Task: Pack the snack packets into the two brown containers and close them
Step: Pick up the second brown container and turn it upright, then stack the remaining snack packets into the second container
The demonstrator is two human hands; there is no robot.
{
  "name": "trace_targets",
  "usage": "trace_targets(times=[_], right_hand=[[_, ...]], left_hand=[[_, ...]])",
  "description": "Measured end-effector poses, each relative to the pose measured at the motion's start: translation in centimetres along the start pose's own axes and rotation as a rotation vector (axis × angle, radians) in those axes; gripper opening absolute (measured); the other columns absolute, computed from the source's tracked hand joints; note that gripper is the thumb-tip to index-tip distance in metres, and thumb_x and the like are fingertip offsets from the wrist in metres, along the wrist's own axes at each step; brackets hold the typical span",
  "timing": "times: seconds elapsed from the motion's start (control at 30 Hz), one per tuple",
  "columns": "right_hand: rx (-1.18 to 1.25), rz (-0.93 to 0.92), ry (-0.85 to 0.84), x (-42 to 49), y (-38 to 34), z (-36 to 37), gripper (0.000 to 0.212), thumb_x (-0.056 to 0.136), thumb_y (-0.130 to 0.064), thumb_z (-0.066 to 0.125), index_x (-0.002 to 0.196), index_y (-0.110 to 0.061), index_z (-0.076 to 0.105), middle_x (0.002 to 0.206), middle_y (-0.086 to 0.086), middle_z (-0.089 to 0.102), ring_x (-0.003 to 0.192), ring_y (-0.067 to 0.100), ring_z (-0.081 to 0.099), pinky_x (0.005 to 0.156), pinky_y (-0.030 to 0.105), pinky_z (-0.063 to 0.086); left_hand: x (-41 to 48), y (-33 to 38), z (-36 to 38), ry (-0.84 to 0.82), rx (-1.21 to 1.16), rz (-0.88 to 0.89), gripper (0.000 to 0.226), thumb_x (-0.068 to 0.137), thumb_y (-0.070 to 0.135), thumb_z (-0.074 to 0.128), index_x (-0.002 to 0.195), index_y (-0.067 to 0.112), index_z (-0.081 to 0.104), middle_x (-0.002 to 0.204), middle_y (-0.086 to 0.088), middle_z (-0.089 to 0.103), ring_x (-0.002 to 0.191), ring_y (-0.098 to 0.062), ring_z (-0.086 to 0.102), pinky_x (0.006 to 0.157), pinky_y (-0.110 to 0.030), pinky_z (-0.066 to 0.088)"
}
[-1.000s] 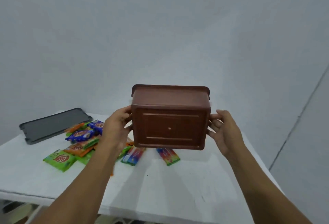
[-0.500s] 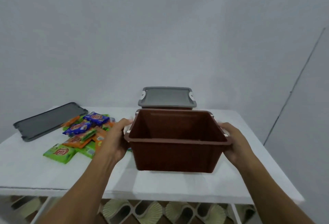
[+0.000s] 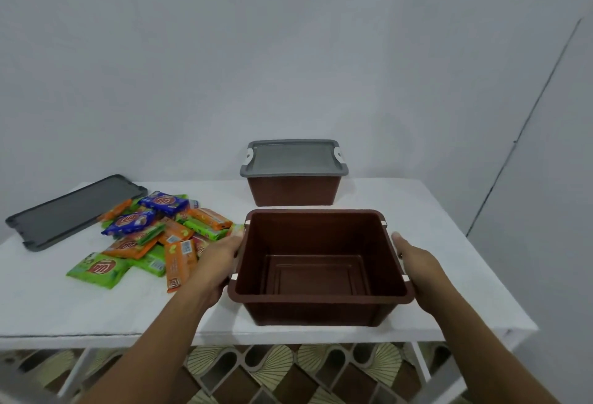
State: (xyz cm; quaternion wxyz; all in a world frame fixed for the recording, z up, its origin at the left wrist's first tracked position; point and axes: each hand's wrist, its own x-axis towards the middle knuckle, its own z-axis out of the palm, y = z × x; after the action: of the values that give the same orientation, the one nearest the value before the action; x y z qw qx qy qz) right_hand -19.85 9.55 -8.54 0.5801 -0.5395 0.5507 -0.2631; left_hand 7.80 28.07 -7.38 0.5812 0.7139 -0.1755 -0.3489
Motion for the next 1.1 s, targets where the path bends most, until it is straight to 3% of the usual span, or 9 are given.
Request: trace_targets(times=[0.07, 0.27, 0.37, 0.47, 0.57, 0.63, 0.73, 0.87, 1.1], right_hand=[[-0.052, -0.002, 0.002, 0.2, 0.4, 0.2, 0.060, 0.100, -0.062, 0.040, 0.118, -0.013, 0.068, 0.119, 0.009, 0.067, 0.111, 0.031, 0.061, 0.098, 0.053, 0.052], [-0.026, -0.032, -0.017, -0.6, 0.4, 0.7, 0.050, 0.101, -0.057, 0.043, 0.100, -0.016, 0.072, 0.103, 0.005, 0.070, 0.096, 0.025, 0.064, 0.077, 0.039, 0.054], [-0.025, -0.047, -0.018, -0.6, 0.6, 0.7, 0.050, 0.101, -0.057, 0.043, 0.099, -0.016, 0.072, 0.101, 0.005, 0.070, 0.096, 0.025, 0.064, 0.085, 0.045, 0.055], [-0.094, -0.034, -0.016, -0.1, 0.5, 0.5, 0.050, 0.101, -0.058, 0.042, 0.101, -0.017, 0.070, 0.103, 0.004, 0.069, 0.097, 0.025, 0.063, 0.088, 0.046, 0.055], [-0.235, -0.054, -0.132, 0.6, -0.2, -1.1, 0.049, 0.100, -0.060, 0.041, 0.102, -0.020, 0.070, 0.101, 0.005, 0.070, 0.093, 0.025, 0.065, 0.073, 0.038, 0.057], [-0.357, -0.108, -0.162, 1.6, -1.6, -2.5, 0.050, 0.097, -0.061, 0.047, 0.100, -0.016, 0.070, 0.098, 0.008, 0.071, 0.089, 0.027, 0.067, 0.069, 0.036, 0.056], [-0.473, -0.222, -0.092, 2.8, -4.8, -3.3, 0.039, 0.092, -0.050, 0.065, 0.094, -0.011, 0.070, 0.096, 0.009, 0.070, 0.081, 0.024, 0.063, 0.062, 0.031, 0.047], [-0.447, -0.434, -0.112, 3.6, -9.7, -0.2, 0.012, 0.088, -0.020, 0.074, 0.084, -0.009, 0.075, 0.087, 0.005, 0.072, 0.072, 0.017, 0.061, 0.057, 0.024, 0.042], [-0.624, -0.500, -0.385, 6.8, -14.6, 10.6, 0.006, 0.081, -0.026, 0.081, 0.080, -0.020, 0.079, 0.072, -0.003, 0.074, 0.066, 0.011, 0.063, 0.054, 0.021, 0.044]], left_hand=[[-0.1, 0.0, 0.0, 0.017, 0.100, 0.025, 0.044, 0.106, 0.047, 0.042, 0.101, 0.020, 0.075, 0.096, -0.004, 0.077, 0.096, -0.021, 0.070, 0.069, -0.032, 0.047], [-0.2, -0.5, 0.0, 0.053, 0.085, 0.041, 0.045, 0.106, 0.047, 0.043, 0.096, 0.018, 0.075, 0.083, 0.001, 0.078, 0.091, -0.018, 0.072, 0.071, -0.034, 0.052], [-0.3, -0.7, 0.2, 0.084, 0.069, 0.042, 0.041, 0.107, 0.042, 0.044, 0.090, 0.018, 0.073, 0.078, 0.001, 0.076, 0.088, -0.018, 0.071, 0.066, -0.032, 0.049], [-0.4, -0.4, 0.2, 0.078, 0.067, 0.022, 0.038, 0.106, 0.045, 0.045, 0.096, 0.020, 0.073, 0.089, -0.001, 0.077, 0.091, -0.018, 0.070, 0.066, -0.031, 0.048], [0.1, 0.0, -0.7, 0.073, 0.090, -0.044, 0.034, 0.100, 0.057, 0.050, 0.101, 0.029, 0.069, 0.104, 0.001, 0.073, 0.096, -0.018, 0.065, 0.070, -0.034, 0.051], [0.4, 0.8, -1.5, 0.079, 0.073, -0.071, 0.040, 0.098, 0.059, 0.052, 0.099, 0.024, 0.071, 0.096, -0.003, 0.075, 0.089, -0.022, 0.069, 0.073, -0.037, 0.056], [1.0, 1.7, -3.3, 0.128, 0.084, -0.012, 0.039, 0.100, 0.044, 0.058, 0.090, 0.009, 0.070, 0.077, -0.011, 0.067, 0.065, -0.021, 0.057, 0.059, -0.031, 0.045], [2.6, 2.6, -4.8, 0.138, 0.194, 0.095, 0.018, 0.096, 0.017, 0.066, 0.087, 0.002, 0.068, 0.071, -0.009, 0.070, 0.058, -0.017, 0.058, 0.056, -0.030, 0.042], [7.9, 4.3, -3.7, 0.086, 0.535, 0.094, 0.010, 0.089, 0.003, 0.069, 0.080, 0.004, 0.074, 0.080, -0.012, 0.073, 0.063, -0.016, 0.063, 0.047, -0.020, 0.048]])
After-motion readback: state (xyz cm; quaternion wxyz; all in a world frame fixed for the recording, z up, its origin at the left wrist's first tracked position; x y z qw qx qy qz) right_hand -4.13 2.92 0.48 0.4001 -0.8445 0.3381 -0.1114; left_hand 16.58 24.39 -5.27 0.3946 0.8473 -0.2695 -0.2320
